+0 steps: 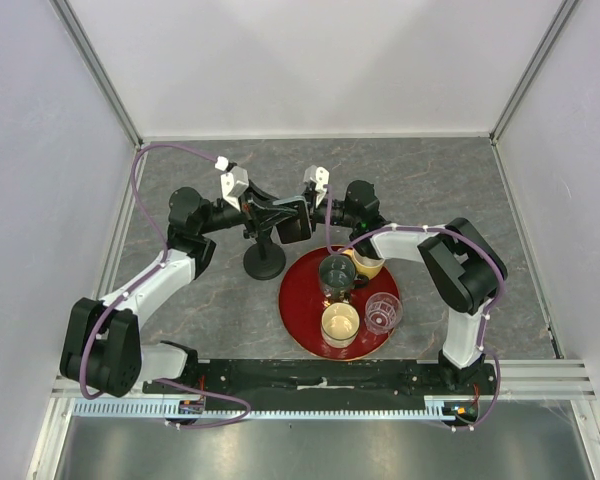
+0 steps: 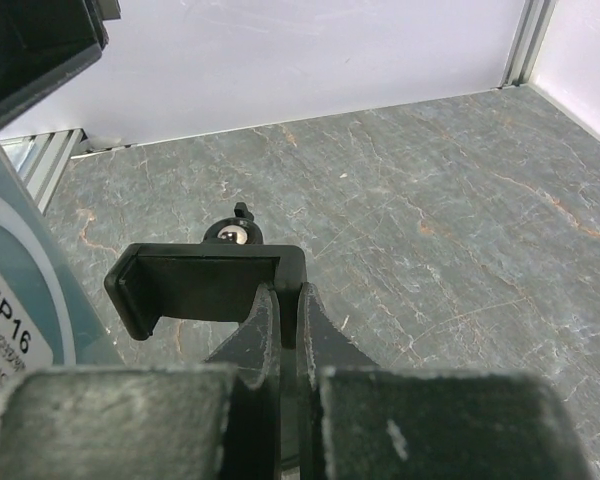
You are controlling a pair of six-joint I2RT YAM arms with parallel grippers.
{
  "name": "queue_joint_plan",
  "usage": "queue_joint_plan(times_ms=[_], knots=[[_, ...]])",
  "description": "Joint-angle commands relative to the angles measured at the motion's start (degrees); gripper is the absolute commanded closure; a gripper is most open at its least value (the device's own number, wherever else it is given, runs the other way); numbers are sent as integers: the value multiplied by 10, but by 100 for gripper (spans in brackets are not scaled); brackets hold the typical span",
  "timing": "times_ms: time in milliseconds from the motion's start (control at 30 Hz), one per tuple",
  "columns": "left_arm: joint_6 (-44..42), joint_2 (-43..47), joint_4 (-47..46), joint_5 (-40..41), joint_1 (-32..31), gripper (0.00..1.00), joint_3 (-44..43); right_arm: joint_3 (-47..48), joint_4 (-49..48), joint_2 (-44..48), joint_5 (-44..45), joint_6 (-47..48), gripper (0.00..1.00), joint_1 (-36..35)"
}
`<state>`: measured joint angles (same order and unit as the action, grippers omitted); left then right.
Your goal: Place the phone on the phone stand
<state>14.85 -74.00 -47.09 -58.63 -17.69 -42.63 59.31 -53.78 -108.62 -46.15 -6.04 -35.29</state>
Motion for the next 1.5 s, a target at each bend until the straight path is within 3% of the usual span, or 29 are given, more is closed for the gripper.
queue_joint_plan(times_ms=[0, 467, 767, 967, 1167, 1233, 1300, 1333, 1367, 1433, 1467], knots=[[-76, 4, -54, 32, 9, 98, 3, 3, 11, -12, -46, -48, 100, -7], [-79, -35, -94, 34, 38, 98, 16, 2, -1, -19, -65, -57, 100, -1], [-36, -65, -142, 10, 44, 98, 3, 8, -13, -28, -97, -75, 100, 1], [-46, -69, -134, 12, 65, 98, 7, 9, -66, -42, -112, -120, 100, 6], [-61, -49, -108, 29, 78, 98, 26, 2, -59, -40, -77, -104, 100, 7], [-73, -33, -79, 41, 78, 98, 33, -16, -62, -28, -28, -95, 100, 7], [-106, -14, -12, 94, 76, 98, 36, -37, -101, -19, 31, -105, 100, 7], [-119, -5, 11, 126, 72, 98, 40, -68, -126, -9, 110, -114, 100, 2], [-145, 16, 43, 221, 58, 98, 40, -84, -166, -3, 175, -124, 100, -1], [-190, 32, 143, 323, 27, 98, 26, -126, -206, 10, 273, -129, 100, -27], [-226, 43, 180, 479, -32, 98, 16, -132, -210, 16, 358, -123, 100, -40]])
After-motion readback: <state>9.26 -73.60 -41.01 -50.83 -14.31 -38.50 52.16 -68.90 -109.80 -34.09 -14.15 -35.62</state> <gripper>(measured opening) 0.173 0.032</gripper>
